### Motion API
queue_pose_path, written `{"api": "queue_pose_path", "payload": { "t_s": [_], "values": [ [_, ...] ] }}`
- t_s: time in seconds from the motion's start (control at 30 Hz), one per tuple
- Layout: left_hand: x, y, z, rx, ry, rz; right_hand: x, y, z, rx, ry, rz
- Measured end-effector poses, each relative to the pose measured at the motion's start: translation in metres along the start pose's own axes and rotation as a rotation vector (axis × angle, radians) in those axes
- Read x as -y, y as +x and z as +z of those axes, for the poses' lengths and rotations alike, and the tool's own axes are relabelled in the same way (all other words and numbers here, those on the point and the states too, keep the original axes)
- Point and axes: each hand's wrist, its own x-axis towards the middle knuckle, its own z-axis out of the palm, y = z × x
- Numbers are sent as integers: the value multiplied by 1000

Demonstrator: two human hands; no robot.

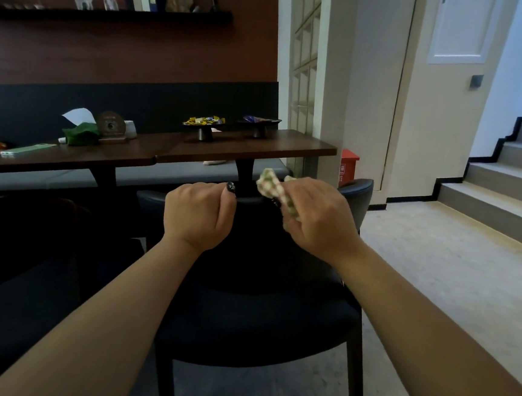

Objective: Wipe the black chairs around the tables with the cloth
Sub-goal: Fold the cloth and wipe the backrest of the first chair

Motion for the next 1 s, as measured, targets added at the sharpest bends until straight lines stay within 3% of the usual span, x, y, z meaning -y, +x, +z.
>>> {"api": "queue_pose_path", "payload": {
  "t_s": [0.13, 0.33, 0.47, 0.6, 0.67, 0.8, 0.9, 1.0],
  "values": [
    [1, -1, 2, 0, -27, 2, -22, -16, -7, -85, 77, 215],
    [3, 0, 1, 23, -81, -26, -4, 0, -5, -5, 71, 281],
    [11, -1, -2, 57, -261, -324, 22, 17, -3, 142, 0, 226],
    [52, 16, -15, 28, -862, -912, 54, 42, 12, 244, -155, 111],
    [85, 16, -22, 150, -989, -1135, 69, 53, 25, 342, -232, 101],
    [119, -2, -29, 478, -1225, -1236, 88, 69, 48, 431, -287, 145],
    [125, -7, -28, 495, -1408, -1287, 99, 79, 58, 489, -267, 133],
    [124, -12, -27, 445, -1424, -1243, 108, 94, 68, 548, -230, 97]
  ]
}}
